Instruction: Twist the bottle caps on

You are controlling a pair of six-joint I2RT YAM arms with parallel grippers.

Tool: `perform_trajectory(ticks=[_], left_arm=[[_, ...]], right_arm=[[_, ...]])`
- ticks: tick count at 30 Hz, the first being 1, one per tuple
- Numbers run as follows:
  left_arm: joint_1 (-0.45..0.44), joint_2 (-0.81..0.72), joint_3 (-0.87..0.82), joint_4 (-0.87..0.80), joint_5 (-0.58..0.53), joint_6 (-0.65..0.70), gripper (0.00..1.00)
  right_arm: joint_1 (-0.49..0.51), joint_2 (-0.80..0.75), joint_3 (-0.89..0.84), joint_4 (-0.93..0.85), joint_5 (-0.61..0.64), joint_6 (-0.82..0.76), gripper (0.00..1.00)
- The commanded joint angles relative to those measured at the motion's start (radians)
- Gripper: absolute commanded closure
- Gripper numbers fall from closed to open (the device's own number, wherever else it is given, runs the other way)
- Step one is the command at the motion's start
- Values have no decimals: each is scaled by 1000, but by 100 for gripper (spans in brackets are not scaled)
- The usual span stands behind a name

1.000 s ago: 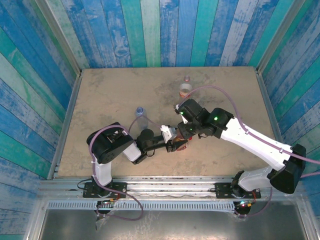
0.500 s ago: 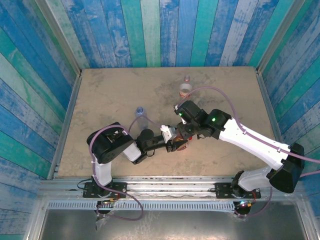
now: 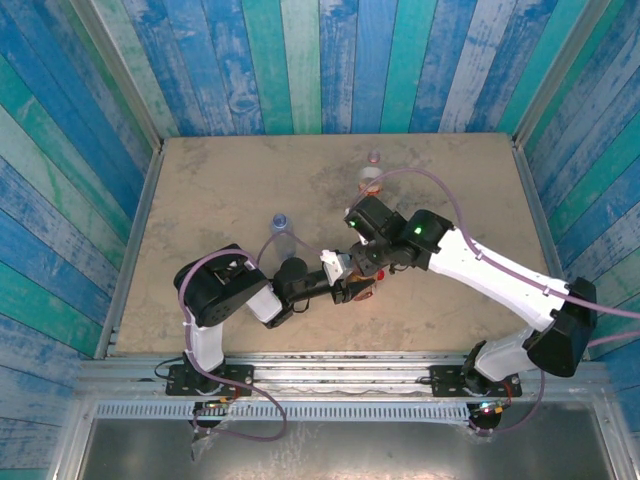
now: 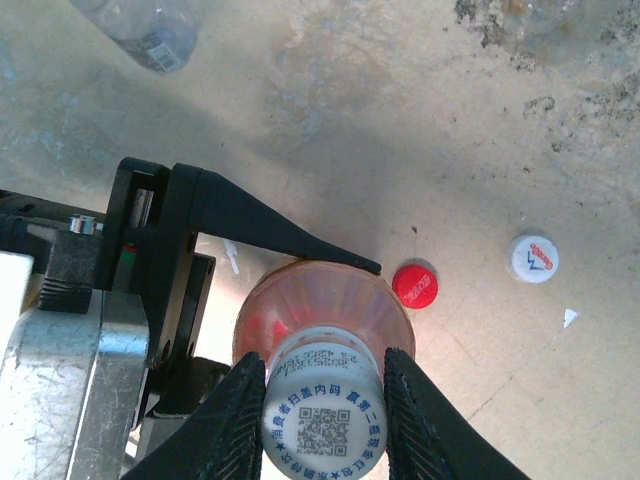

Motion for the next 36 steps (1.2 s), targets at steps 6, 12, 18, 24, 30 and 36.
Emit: perform_trajectory(ticks=[6, 12, 18, 24, 30, 36], left_arm=[[-4, 52, 5, -50, 15, 29, 37], [-4, 53, 4, -49, 15, 29, 37], [-4, 55, 5, -49, 15, 30, 37], [-4, 57, 2, -44, 13, 28, 37], [-4, 56, 8, -52, 15, 28, 37], [-4, 58, 8, -53, 16, 27, 37]], right_arm=[[2, 75, 41, -123, -14, 12, 70], [2, 99, 51, -123, -26, 10, 64], [2, 80, 72, -111, -14, 12, 57], [2, 47, 72, -80, -6, 15, 46], [1, -3, 53, -46, 7, 23, 30], [-2, -51, 30, -18, 38, 45, 38]])
